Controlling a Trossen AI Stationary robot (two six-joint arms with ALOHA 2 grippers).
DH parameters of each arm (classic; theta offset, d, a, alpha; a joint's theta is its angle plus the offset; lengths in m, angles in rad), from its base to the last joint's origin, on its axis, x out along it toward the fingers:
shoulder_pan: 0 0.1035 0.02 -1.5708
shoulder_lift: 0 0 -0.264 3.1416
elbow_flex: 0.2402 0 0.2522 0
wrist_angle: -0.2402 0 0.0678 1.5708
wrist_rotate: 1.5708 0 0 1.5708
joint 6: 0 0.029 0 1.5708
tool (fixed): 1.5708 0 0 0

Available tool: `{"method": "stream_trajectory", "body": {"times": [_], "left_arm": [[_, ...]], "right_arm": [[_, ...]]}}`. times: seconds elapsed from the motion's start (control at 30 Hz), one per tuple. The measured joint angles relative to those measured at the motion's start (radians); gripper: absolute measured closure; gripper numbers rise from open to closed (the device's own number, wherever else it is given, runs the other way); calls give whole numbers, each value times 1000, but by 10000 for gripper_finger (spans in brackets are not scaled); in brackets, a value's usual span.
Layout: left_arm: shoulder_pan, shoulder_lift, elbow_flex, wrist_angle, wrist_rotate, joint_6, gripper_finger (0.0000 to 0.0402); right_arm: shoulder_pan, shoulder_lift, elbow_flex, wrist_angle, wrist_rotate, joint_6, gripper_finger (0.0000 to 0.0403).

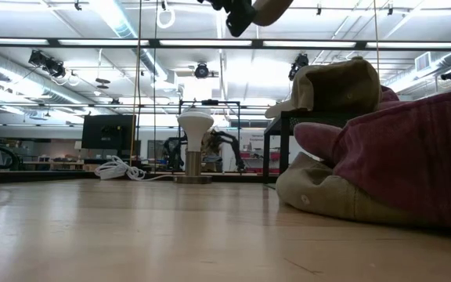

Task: Pick & Place hat
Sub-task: Stack the left brown hat on the brown hat on the black shelf

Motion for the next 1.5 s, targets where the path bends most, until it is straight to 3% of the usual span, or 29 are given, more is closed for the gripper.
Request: {"method": "stream_trajectory", "body": {"times": [0.17,0.67,1.03,1.17,1.4,1.5], "left_arm": [[0,0,0,13,2,45,220],[-2,0,0,141,6,150,220],[5,0,0,153,7,89,227],[10,0,0,145,13,62,260],[11,0,0,85,18,-7,383],[18,-4,0,38,41,-74,384]], "right_arm": [[0,1,0,-2,-82,67,401],[0,1,0,-12,-103,122,401],[0,1,1,-191,102,24,401],[0,1,1,-259,117,25,401],[0,-3,1,-376,118,21,401],[15,-16,1,-437,120,17,401]]}}
